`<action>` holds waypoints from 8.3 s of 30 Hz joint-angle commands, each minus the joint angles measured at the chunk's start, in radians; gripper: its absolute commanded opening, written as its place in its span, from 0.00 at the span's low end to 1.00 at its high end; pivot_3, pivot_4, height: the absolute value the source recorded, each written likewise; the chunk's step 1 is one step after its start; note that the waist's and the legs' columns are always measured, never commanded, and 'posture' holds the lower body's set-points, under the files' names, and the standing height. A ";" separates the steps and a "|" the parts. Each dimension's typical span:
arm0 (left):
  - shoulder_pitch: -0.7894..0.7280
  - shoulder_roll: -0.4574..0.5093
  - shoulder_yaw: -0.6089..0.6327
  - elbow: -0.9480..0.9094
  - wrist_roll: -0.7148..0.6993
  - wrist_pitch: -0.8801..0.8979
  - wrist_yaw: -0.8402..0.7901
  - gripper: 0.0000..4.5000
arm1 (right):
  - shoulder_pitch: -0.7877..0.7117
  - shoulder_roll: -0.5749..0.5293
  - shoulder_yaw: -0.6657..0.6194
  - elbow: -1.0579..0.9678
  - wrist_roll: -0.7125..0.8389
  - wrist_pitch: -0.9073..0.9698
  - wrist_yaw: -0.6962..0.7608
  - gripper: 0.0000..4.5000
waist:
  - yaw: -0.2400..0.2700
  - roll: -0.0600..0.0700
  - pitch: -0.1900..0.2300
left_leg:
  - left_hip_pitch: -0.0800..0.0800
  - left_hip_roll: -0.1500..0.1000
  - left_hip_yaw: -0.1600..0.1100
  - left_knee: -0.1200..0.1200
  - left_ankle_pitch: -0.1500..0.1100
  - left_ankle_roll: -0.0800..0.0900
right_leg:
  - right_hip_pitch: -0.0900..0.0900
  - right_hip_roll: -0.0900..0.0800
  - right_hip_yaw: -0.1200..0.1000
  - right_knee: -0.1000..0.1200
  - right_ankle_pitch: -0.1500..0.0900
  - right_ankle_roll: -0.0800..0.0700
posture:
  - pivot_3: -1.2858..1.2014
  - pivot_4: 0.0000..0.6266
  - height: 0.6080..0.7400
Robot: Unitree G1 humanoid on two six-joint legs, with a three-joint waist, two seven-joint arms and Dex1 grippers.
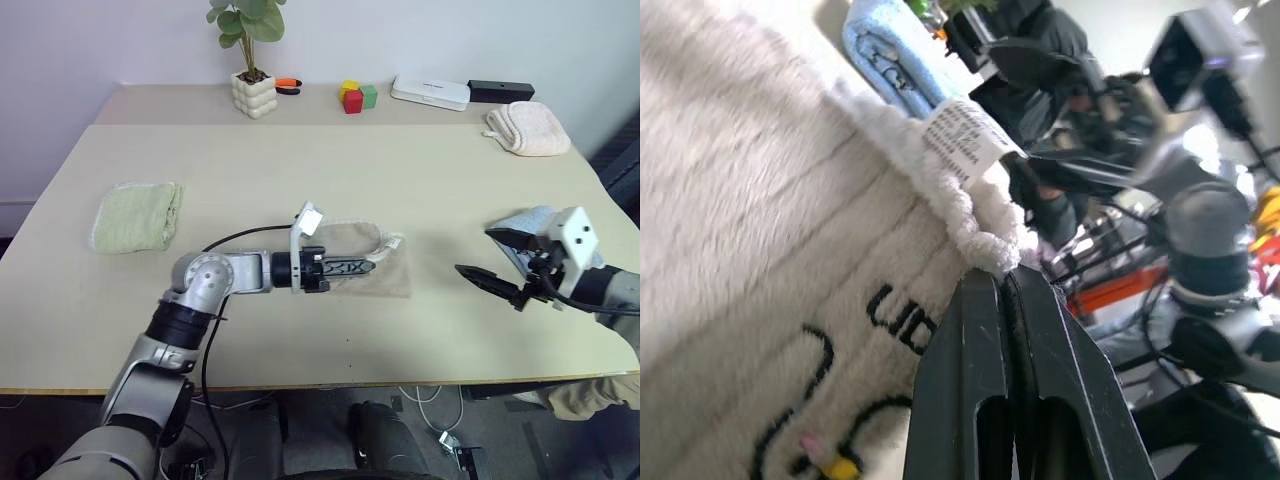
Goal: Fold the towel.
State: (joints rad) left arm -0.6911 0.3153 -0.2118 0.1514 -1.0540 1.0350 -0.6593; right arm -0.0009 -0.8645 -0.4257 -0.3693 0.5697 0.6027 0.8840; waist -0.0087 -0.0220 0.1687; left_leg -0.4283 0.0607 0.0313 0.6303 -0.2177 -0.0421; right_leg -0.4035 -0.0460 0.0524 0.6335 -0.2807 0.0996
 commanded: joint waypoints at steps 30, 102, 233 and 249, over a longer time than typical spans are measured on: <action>-0.021 -0.257 0.018 0.104 0.363 -0.054 -0.156 0.97 | -0.028 0.029 0.019 -0.110 0.078 0.012 -0.093 1.00 | -0.002 0.000 0.000 | 0.000 0.000 -0.001 0.000 0.000 0.000 | 0.000 0.001 0.000 0.000 0.001 0.002 | 0.52 0.24 1.00; 0.025 -0.152 0.278 0.045 0.546 -0.490 -0.031 0.99 | -0.336 0.630 0.145 0.090 0.006 0.081 -0.670 1.00 | -0.005 0.001 0.000 | 0.001 0.000 -0.002 0.000 0.001 -0.001 | -0.004 0.001 -0.001 0.013 0.003 0.008 | 0.52 0.24 1.00; 0.171 0.222 0.270 -0.043 0.474 -0.776 -0.656 1.00 | -0.207 0.282 -0.459 0.480 0.416 0.246 -0.712 0.01 | -0.008 0.003 0.000 | 0.001 0.003 0.000 0.000 0.000 0.000 | -0.005 0.003 0.001 0.013 0.001 0.006 | 0.52 0.24 1.00; 0.160 0.212 0.266 -0.037 0.477 -0.776 -0.649 1.00 | -0.177 0.242 -0.432 0.472 0.375 0.241 -0.685 0.99 | -0.005 0.003 0.000 | 0.001 0.003 0.000 0.000 0.000 0.000 | -0.005 0.003 0.001 0.013 0.001 0.006 | 0.52 0.24 1.00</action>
State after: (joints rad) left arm -0.5094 0.5289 0.0526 0.1353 -0.5767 0.2691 -1.3077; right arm -0.1826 -0.5882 -0.8403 0.1425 0.9477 0.8651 0.1885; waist -0.0139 -0.0188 0.1691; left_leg -0.4275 0.0635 0.0316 0.6306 -0.2174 -0.0419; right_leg -0.4087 -0.0430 0.0530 0.6470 -0.2792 0.1056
